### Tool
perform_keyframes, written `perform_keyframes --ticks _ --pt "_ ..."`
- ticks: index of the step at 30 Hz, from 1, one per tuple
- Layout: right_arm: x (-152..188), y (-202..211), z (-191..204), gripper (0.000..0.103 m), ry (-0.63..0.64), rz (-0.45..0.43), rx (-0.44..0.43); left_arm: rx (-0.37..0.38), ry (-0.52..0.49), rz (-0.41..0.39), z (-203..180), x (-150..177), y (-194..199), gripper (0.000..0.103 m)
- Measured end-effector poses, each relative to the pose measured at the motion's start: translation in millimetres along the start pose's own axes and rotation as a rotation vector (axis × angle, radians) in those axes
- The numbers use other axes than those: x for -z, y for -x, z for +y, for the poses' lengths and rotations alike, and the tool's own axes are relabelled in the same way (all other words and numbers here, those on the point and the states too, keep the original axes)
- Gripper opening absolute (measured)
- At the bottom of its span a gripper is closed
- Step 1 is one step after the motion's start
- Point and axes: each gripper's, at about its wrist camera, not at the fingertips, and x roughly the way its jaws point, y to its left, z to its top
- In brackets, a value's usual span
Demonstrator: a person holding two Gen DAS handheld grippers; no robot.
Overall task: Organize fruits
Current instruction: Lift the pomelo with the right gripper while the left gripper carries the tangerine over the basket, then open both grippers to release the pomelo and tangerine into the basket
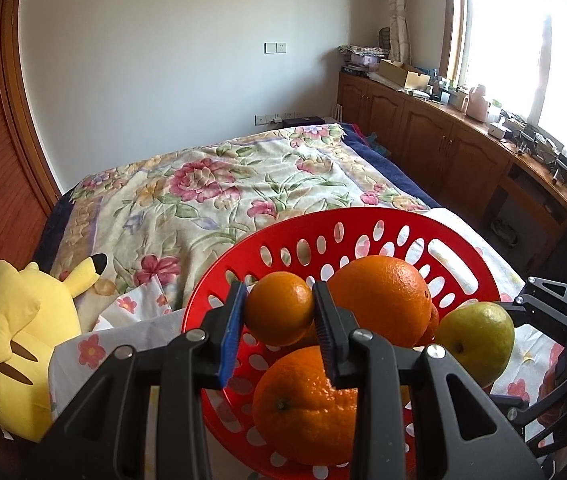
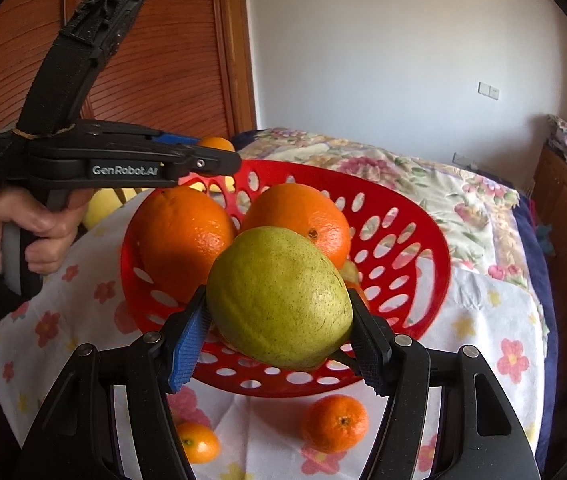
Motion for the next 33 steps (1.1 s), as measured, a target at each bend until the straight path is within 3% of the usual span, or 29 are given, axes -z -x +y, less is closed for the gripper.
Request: perform_keyframes --ticks 12,33 --pt "3 -11 8 0.067 0.019 0.016 0.009 -0.005 0.009 -0.005 4 4 2 0.034" --pt "3 -3 6 0.067 -0.041 -0.016 -0.019 -0.023 0.055 -0.078 -2 17 50 0.038"
